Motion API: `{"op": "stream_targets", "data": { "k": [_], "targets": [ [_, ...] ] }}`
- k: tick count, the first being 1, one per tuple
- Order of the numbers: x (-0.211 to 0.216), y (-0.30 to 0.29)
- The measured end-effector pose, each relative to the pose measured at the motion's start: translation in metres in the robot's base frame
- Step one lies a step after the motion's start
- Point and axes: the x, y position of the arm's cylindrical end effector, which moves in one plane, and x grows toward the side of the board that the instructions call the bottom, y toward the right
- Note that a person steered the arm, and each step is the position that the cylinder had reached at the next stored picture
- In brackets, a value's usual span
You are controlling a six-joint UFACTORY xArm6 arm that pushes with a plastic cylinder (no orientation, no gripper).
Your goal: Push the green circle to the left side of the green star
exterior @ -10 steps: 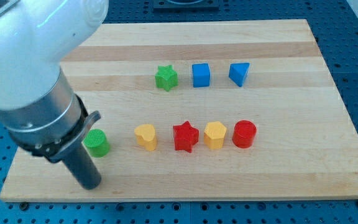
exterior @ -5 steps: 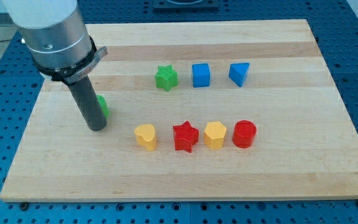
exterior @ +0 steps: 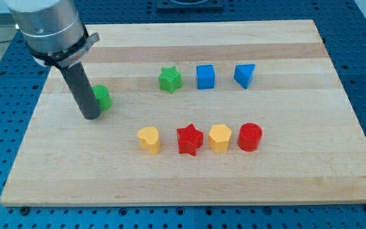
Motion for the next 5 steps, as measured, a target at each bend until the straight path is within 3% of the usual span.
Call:
{"op": "stream_targets", "data": {
  "k": [3,5],
  "targets": [
    [-0.018,-0.021],
    [-0.031,0.014]
  ]
}}
